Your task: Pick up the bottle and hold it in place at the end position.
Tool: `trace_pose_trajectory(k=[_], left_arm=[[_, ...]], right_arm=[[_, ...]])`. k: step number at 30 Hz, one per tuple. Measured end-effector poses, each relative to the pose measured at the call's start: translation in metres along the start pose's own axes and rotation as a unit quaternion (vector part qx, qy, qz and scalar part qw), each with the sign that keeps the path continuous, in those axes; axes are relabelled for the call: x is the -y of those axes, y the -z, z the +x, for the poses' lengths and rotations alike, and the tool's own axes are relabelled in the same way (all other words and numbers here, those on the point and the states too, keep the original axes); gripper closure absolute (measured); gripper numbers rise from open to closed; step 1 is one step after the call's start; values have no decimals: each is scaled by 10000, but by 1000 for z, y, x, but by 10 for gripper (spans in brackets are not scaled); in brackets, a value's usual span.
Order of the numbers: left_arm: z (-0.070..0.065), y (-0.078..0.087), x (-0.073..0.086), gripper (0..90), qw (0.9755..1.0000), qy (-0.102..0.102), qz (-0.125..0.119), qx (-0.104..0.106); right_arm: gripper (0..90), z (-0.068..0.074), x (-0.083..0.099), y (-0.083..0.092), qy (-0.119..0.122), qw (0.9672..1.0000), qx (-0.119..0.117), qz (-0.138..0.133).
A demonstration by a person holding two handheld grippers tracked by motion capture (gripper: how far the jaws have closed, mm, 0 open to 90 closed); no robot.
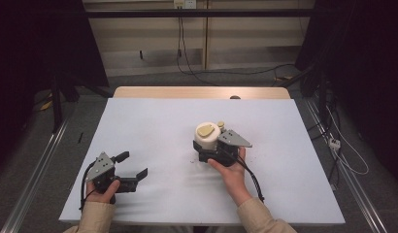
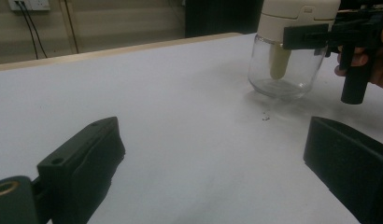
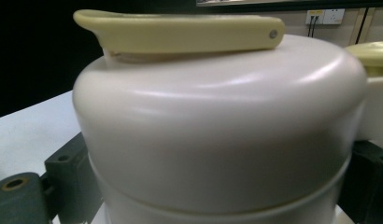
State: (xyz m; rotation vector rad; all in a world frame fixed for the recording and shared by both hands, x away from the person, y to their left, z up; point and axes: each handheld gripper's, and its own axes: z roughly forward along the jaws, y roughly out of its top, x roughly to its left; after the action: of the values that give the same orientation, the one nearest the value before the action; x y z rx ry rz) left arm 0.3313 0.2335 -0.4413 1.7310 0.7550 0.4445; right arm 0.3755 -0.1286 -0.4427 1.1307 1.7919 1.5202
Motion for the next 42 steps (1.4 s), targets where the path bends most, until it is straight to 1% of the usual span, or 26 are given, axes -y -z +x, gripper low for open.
trace_pose_trajectory(k=[8, 15, 19, 28, 31, 34, 37, 42], left_arm=[[0, 0, 0, 41, 10000, 10, 1, -16], [1, 0, 1, 41, 10000, 40, -5, -14], [0, 0, 1, 41, 10000, 21, -9, -3], [1, 1, 1, 41, 10000, 42, -26, -37], [1, 0, 1, 42, 10000, 57, -10, -38], [1, 0, 1, 41, 10000, 21, -12, -23], [1, 0, 1, 41, 10000, 22, -13, -24], [1, 0, 2, 41, 10000, 53, -16, -40]], right_arm=[[67, -2, -2, -5, -41, 10000, -8, -19], [67, -1, -3, -7, -27, 10000, -16, -10], [67, -2, -3, -8, -19, 10000, -14, -8], [67, -2, -4, -13, -7, 10000, -8, -2], [67, -2, -3, -15, -23, 10000, -8, 3], [67, -4, -3, -17, 18, 10000, -3, 26], [67, -6, -4, -18, 10, 10000, 0, 30], [67, -7, -7, -20, -20, 10000, 8, -22]])
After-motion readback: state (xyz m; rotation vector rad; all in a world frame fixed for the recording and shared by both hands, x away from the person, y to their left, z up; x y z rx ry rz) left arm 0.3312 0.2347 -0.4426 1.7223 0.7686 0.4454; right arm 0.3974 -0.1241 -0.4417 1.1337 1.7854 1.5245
